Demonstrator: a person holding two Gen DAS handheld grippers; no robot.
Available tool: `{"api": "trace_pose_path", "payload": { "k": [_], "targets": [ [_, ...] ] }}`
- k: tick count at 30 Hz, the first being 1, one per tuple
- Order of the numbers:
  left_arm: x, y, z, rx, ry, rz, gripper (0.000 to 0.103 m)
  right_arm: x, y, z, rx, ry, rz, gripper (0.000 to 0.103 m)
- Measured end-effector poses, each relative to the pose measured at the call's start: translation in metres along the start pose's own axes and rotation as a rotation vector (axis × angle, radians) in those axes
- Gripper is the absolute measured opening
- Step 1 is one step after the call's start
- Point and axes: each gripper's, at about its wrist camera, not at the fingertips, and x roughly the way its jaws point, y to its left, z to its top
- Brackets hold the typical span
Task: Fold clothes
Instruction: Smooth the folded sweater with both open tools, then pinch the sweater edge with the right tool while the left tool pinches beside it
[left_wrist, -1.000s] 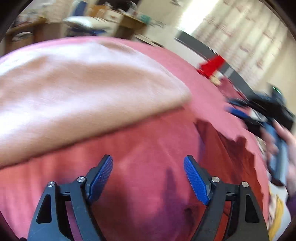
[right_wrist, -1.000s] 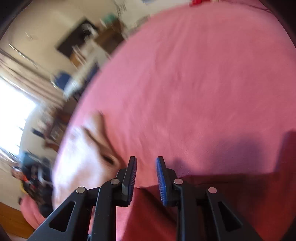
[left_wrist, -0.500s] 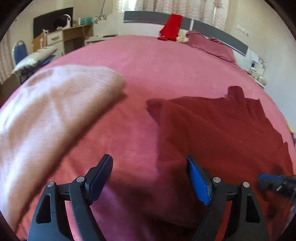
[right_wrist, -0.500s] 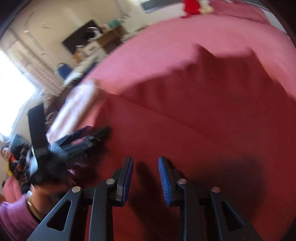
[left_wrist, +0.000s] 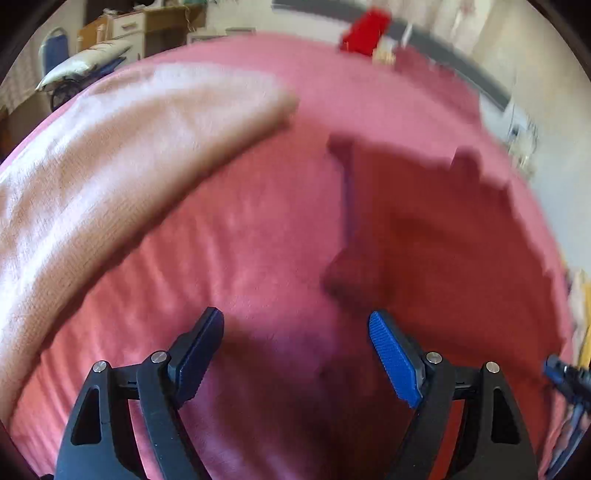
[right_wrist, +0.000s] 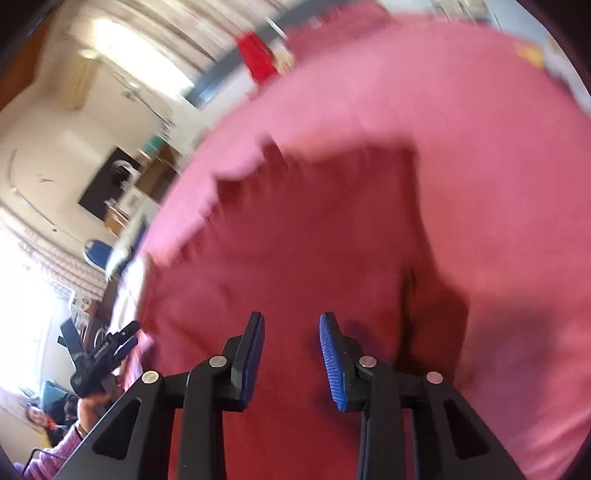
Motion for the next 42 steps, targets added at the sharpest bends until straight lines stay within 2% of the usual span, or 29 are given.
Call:
{"api": "trace_pose_path", "payload": {
  "k": [1,3,5,6,9,13,16,19,21,25,26,28,31,33,34,35,37,40,42],
  "targets": [
    [-0.009,0.004,0.003,-0.021,-0.019,-0.006,0.083,-0.004,-0.010,-0.001,0.061,-0.011,0.027,0.019],
    [-0.031,0.013,0.015,-0.095,-0.071,-0.083,0.083,-0.017,-0.023,-0.002,0.157,-0.055,0.102,0.035],
    [-0.043,0.009,0.034,-0.126,-0.095,-0.138,0.083,-0.041,-0.015,0.005,0.119,-0.109,0.207,0.035],
    [-0.044,-0.001,0.046,-0.109,-0.101,-0.159,0.083,-0.045,-0.008,0.012,0.076,-0.106,0.201,0.035],
    [-0.036,-0.047,0.079,0.062,-0.093,-0.204,0.084,-0.042,0.020,0.048,-0.093,-0.069,0.142,0.037],
    [0.011,-0.124,0.126,0.301,-0.011,-0.241,0.084,-0.014,0.044,0.100,-0.187,-0.047,0.141,0.037],
    [0.043,-0.158,0.144,0.379,0.044,-0.265,0.084,0.028,0.069,0.155,-0.311,0.010,0.074,0.037],
    [0.088,-0.189,0.157,0.444,0.090,-0.302,0.084,0.072,0.084,0.184,-0.424,0.071,0.010,0.037],
    [0.111,-0.204,0.163,0.501,0.104,-0.306,0.084,0.095,0.089,0.201,-0.446,0.109,-0.007,0.037],
    [0.141,-0.230,0.176,0.560,0.146,-0.354,0.084,0.143,0.092,0.225,-0.463,0.177,-0.064,0.037],
    [0.151,-0.237,0.177,0.569,0.179,-0.383,0.084,0.151,0.090,0.231,-0.456,0.190,-0.054,0.037],
    [0.163,-0.245,0.177,0.589,0.204,-0.366,0.084,0.163,0.085,0.238,-0.427,0.229,-0.017,0.037],
    [0.174,-0.251,0.180,0.577,0.192,-0.390,0.087,0.182,0.076,0.240,-0.375,0.305,0.017,0.037],
    [0.181,-0.251,0.187,0.525,0.185,-0.423,0.087,0.184,0.072,0.244,-0.360,0.293,0.027,0.024],
    [0.182,-0.249,0.190,0.500,0.178,-0.423,0.081,0.180,0.068,0.245,-0.347,0.291,0.015,0.013],
    [0.184,-0.248,0.192,0.480,0.170,-0.418,0.057,0.178,0.063,0.246,-0.320,0.288,0.021,0.008],
    [0.184,-0.248,0.195,0.493,0.156,-0.364,0.026,0.175,0.056,0.248,-0.263,0.281,0.041,0.006],
    [0.182,-0.241,0.200,0.449,0.181,-0.426,0.009,0.172,0.054,0.247,-0.239,0.271,0.060,0.005],
    [0.177,-0.242,0.198,0.452,0.179,-0.434,0.009,0.167,0.058,0.246,-0.249,0.259,0.066,0.005]
  ]
}}
